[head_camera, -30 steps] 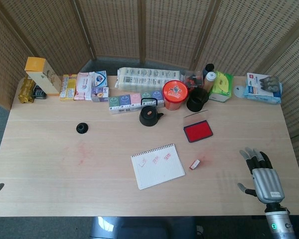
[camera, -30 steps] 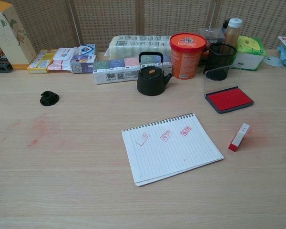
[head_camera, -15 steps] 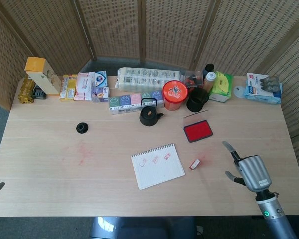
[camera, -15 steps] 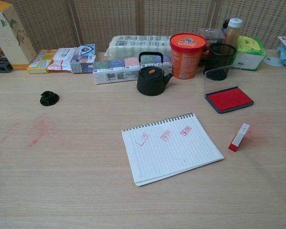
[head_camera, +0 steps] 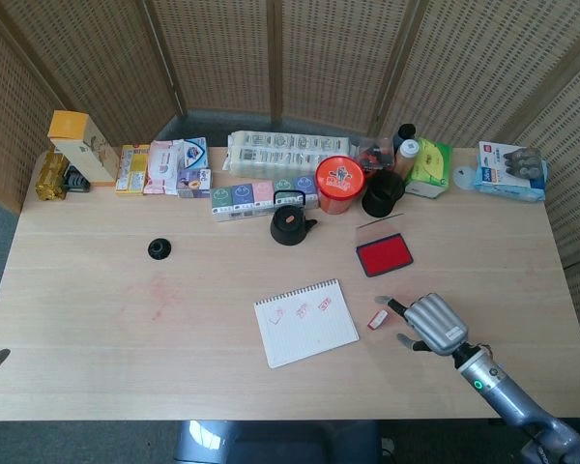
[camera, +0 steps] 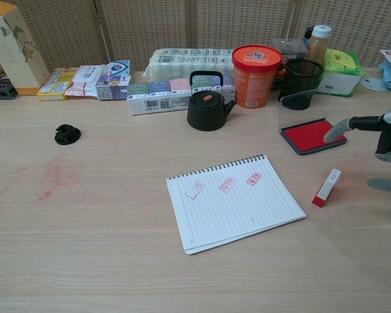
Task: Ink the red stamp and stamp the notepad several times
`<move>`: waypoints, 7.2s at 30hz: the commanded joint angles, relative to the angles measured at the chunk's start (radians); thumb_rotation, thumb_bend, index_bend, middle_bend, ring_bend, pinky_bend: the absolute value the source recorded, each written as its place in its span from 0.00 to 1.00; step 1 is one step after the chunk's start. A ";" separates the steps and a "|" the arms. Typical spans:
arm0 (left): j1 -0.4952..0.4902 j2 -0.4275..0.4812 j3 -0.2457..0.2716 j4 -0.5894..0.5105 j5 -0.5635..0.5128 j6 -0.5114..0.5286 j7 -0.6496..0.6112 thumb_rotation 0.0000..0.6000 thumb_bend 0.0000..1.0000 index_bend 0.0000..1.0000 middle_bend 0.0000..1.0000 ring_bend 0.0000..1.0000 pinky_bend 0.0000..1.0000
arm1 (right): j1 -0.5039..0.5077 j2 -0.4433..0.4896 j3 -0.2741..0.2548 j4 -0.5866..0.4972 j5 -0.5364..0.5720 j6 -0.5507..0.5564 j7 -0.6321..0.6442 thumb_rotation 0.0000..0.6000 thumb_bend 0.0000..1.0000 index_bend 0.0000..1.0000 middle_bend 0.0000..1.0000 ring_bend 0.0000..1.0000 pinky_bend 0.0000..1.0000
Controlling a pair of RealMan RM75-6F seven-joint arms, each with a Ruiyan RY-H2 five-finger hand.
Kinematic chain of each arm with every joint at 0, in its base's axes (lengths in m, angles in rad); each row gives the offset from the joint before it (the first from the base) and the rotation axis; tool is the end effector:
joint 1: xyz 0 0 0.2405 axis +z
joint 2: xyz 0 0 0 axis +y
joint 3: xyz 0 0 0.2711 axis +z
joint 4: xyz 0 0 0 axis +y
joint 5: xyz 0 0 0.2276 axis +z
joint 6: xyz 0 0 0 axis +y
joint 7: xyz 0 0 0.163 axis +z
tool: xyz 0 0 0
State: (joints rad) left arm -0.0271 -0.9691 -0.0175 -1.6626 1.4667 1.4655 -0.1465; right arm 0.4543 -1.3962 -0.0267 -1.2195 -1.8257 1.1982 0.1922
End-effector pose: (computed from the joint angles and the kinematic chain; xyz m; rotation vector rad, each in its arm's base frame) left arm -0.3514 0.1751 0.1909 -1.3175 -1.0193 -0.8522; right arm -0.2790 -0.2913 0.0164 2.0673 -0.7805 0.9996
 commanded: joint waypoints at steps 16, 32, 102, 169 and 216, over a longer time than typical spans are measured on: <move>-0.024 -0.011 -0.014 -0.011 -0.054 -0.052 0.048 1.00 0.00 0.00 0.00 0.00 0.11 | 0.057 -0.099 -0.047 0.171 0.024 -0.044 0.020 1.00 0.39 0.31 1.00 1.00 1.00; -0.023 -0.013 -0.013 -0.014 -0.058 -0.051 0.055 1.00 0.00 0.00 0.00 0.00 0.11 | 0.079 -0.161 -0.076 0.283 0.000 0.009 -0.011 1.00 0.39 0.41 1.00 1.00 1.00; -0.025 -0.002 0.003 -0.015 -0.042 -0.066 0.034 1.00 0.00 0.00 0.00 0.00 0.11 | 0.304 -0.166 0.272 0.003 0.929 -0.349 -0.628 1.00 0.55 0.67 1.00 1.00 1.00; -0.023 0.003 0.009 -0.005 -0.037 -0.072 -0.001 1.00 0.00 0.00 0.00 0.00 0.11 | 0.309 -0.073 0.266 -0.195 0.907 -0.234 -0.692 1.00 0.57 0.74 1.00 1.00 1.00; -0.026 0.015 0.005 0.003 -0.044 -0.080 -0.035 1.00 0.00 0.00 0.00 0.00 0.11 | 0.354 -0.367 0.117 -0.420 0.770 -0.138 -0.998 1.00 0.58 0.75 1.00 1.00 1.00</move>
State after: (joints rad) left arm -0.0527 -0.9539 -0.0123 -1.6595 1.4227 1.3853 -0.1818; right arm 0.8086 -1.7629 0.0899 -1.6391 -1.0563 1.0606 -0.8057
